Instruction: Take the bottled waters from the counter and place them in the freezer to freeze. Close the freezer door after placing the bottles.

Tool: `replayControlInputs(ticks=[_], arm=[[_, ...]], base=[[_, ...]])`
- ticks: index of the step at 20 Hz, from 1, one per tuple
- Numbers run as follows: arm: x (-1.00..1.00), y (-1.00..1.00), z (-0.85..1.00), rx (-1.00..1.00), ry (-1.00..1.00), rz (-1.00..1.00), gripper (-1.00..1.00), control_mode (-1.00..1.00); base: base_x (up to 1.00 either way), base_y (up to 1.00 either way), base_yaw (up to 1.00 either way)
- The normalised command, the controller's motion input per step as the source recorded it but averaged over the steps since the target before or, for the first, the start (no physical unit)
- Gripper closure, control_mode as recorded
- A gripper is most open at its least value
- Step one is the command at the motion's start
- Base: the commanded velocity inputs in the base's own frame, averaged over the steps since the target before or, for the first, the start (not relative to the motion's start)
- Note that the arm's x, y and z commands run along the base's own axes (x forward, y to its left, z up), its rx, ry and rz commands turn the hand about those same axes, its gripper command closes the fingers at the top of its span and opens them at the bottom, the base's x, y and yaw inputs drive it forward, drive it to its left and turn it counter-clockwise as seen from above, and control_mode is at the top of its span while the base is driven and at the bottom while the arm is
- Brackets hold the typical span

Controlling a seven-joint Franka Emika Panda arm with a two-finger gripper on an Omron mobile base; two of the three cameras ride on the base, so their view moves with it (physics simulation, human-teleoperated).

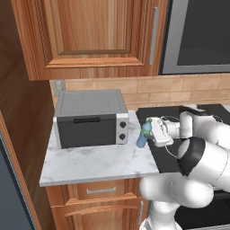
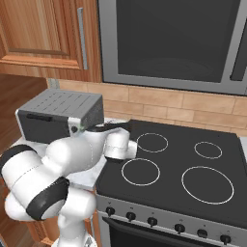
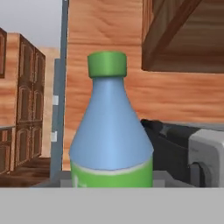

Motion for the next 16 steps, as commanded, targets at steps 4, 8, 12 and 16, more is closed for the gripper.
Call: replayControlInputs(ticks=[4,8,12,16], arm=[[-0.95,0.06,0.87,0.01,0.00,-0.20,1.00,-1.00],[-0.92,0.00,0.98,0.01,0.00,-0.16,1.00,-1.00],[-0.97,0.00,0.51,-0.09,-0.01,-0.07,1.00,-1.00],[-0.94,0.00,0.20,-0.16,-0.07,-0.03,1.00,-1.00]], base=[[0.00,0.00,0.00],[0.00,0.00,0.00],[0.00,0.00,0.00],[0.00,0.00,0.00]])
